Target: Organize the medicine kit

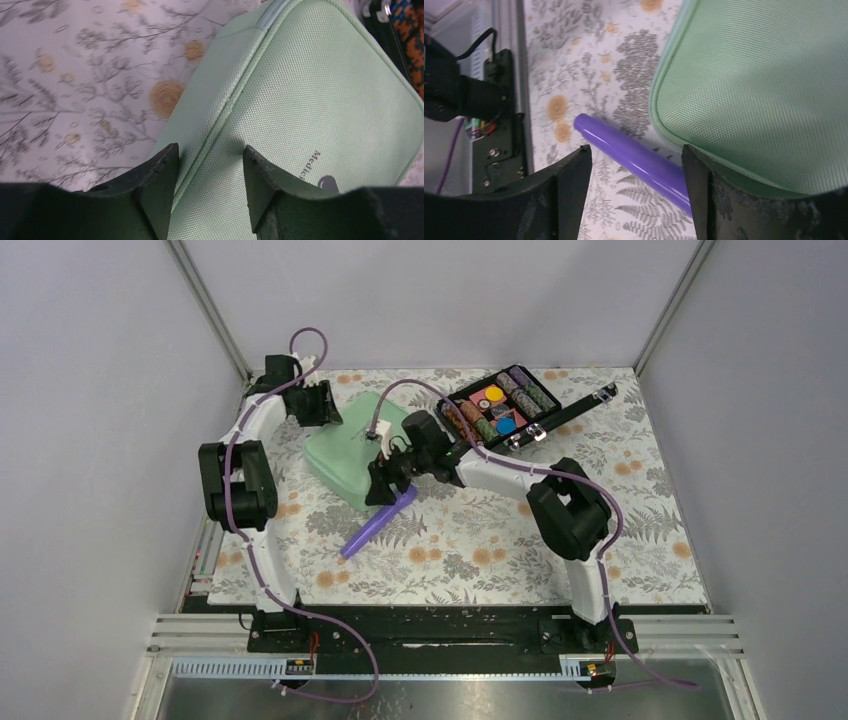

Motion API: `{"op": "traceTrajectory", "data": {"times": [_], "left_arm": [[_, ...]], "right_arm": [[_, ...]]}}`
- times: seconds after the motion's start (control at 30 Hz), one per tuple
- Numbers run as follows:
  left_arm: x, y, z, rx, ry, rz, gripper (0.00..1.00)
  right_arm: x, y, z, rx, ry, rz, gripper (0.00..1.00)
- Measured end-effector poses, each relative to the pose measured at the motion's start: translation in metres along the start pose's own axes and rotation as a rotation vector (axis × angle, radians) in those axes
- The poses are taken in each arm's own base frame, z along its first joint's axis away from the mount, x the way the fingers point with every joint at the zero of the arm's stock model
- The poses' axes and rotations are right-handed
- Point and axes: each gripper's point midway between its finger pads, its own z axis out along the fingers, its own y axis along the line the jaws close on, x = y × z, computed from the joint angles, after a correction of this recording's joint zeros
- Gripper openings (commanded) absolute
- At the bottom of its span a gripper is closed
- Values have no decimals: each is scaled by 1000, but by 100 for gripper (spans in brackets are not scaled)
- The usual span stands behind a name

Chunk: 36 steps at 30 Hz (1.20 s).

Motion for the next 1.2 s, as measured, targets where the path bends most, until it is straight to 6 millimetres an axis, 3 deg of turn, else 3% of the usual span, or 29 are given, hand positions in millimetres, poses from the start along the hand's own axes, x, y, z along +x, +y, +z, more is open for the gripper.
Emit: {"op": "traceTrajectory", "data": {"times": [0.1,0.23,0.37,0.47,0.57,0.73,0.9,1.0,1.1,1.2], "left_arm": [[1,-18,8,37,15,76,46],[7,-39,15,76,40,184,42],[16,-57,19,127,66,263,44],[19,-66,20,158,72,294,52],[19,-71,20,178,68,304,62],[11,-81,11,212,31,366,75],[-13,-95,-36,282,-74,578,78],[-18,-86,-56,323,-68,667,77],[-21,-69,-52,341,-36,691,76],[-5,-51,-30,346,29,646,74]], "right_arm": [[4,18,3,-60,16,10,76],[-3,25,-13,-80,4,19,80],[-36,26,-47,-79,-69,-7,81],[-61,17,-81,-55,-128,-44,82],[-71,3,-109,-15,-130,-142,82],[-47,-4,-123,-15,-13,-354,83],[-19,0,-125,-66,87,-490,83],[-9,-2,-123,-91,132,-566,83],[-4,-8,-112,-112,175,-646,83],[6,-15,-94,-130,223,-696,82]]}}
